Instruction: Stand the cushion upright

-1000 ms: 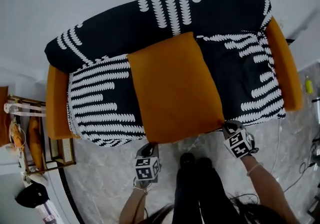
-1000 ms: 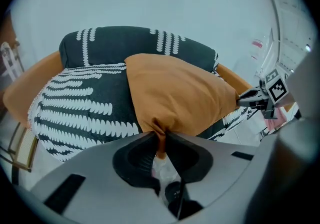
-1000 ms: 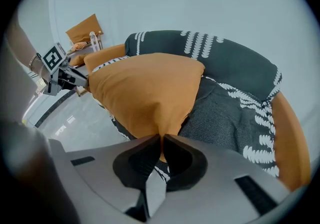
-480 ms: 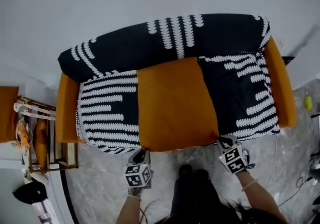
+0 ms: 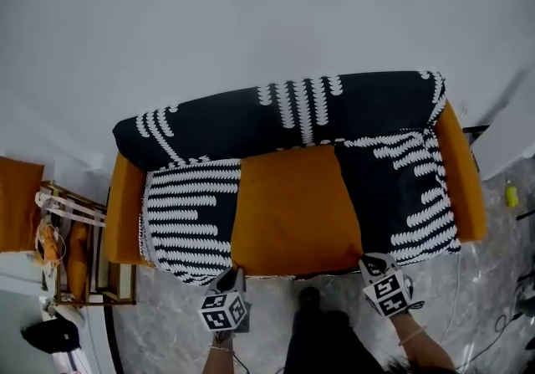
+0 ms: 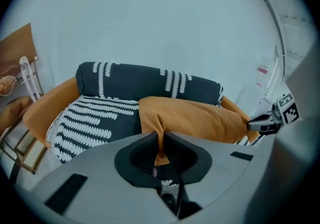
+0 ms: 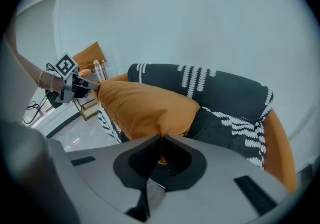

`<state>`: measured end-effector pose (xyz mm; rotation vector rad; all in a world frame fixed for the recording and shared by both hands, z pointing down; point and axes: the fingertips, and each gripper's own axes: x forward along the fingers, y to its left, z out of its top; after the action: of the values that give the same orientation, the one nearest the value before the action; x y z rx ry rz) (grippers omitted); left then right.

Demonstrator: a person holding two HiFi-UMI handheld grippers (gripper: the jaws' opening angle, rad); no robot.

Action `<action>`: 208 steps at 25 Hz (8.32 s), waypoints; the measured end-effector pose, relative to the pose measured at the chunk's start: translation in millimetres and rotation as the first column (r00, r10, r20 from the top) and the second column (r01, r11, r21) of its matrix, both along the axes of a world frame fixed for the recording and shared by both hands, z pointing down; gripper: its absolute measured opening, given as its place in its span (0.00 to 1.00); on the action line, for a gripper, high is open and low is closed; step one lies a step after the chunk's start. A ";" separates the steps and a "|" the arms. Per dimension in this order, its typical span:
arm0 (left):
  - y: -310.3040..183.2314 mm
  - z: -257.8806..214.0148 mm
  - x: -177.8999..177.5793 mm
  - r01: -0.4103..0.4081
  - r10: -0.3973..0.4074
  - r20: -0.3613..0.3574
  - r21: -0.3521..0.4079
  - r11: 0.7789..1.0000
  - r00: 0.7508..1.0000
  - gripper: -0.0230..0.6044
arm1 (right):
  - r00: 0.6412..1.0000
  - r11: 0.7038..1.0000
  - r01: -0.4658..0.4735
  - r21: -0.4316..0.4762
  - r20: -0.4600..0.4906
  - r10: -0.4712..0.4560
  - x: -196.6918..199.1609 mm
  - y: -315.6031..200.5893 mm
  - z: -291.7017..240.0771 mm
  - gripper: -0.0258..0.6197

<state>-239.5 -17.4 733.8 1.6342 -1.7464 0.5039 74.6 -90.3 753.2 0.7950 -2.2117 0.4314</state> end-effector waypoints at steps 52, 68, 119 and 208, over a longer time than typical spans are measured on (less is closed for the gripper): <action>-270.5 -222.5 -71.3 0.124 -0.128 0.006 0.206 0.971 0.992 0.16 | 0.963 0.962 -0.165 0.218 0.247 0.109 -56.4 -289.6 -251.7 0.07; -346.9 -236.0 -105.9 0.115 -0.118 -0.001 0.227 0.967 0.993 0.30 | 0.955 0.950 -0.186 0.252 0.273 0.114 -90.2 -373.5 -262.7 0.08; -572.8 -219.0 -178.8 0.084 -0.065 -0.086 0.242 0.966 0.994 0.29 | 0.973 0.930 -0.199 0.308 0.175 0.150 -168.6 -605.2 -243.1 0.13; -292.1 -438.3 36.4 -0.196 0.128 0.159 0.559 0.806 0.979 0.07 | 0.924 0.837 -0.165 0.522 0.378 -0.054 -118.3 -274.8 -445.7 0.05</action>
<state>-203.1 -309.5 295.5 2.2260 -1.9745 0.1418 -43.7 -365.1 307.5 1.1561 -2.7338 -0.0497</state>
